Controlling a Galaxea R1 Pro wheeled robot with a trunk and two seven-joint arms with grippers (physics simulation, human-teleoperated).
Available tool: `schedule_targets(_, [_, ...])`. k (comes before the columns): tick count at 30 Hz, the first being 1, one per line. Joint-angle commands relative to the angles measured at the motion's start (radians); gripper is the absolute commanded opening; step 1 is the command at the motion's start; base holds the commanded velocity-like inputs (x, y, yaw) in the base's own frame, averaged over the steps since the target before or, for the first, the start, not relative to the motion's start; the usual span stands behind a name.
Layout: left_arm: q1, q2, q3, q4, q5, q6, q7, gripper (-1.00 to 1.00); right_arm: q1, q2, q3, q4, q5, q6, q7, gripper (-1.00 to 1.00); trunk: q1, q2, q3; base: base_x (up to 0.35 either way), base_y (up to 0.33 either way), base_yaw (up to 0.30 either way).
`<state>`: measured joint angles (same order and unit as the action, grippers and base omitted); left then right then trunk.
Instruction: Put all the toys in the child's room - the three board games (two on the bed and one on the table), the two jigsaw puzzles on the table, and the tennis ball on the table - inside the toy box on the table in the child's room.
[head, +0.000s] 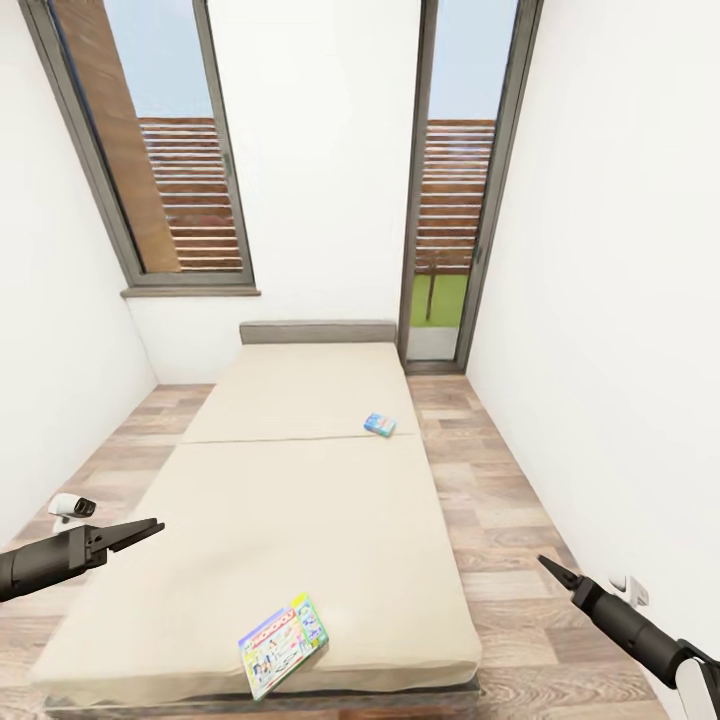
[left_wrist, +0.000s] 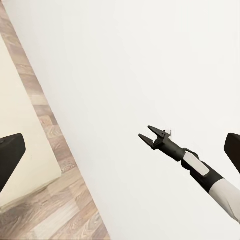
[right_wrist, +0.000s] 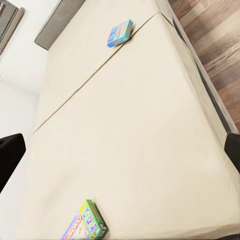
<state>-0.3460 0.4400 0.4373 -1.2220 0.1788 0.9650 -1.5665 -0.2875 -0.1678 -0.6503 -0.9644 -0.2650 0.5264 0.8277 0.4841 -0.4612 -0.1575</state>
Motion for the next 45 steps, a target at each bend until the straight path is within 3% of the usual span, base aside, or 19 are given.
schedule_targets(1, [-0.001,0.0,0.0,0.0,-0.001,0.011,-0.004,1.0,-0.001,0.0,-0.002,0.0,-0.005,0.007,0.002,1.0,0.0,-0.002,0.0,-0.096,0.195,0.0])
schedule_targets(45, [-0.001,0.0,0.0,0.001,-0.001,0.012,-0.004,1.0,-0.001,0.0,-0.002,0.0,-0.004,0.009,0.001,1.0,0.0,-0.002,0.07,-0.01,0.136,0.004])
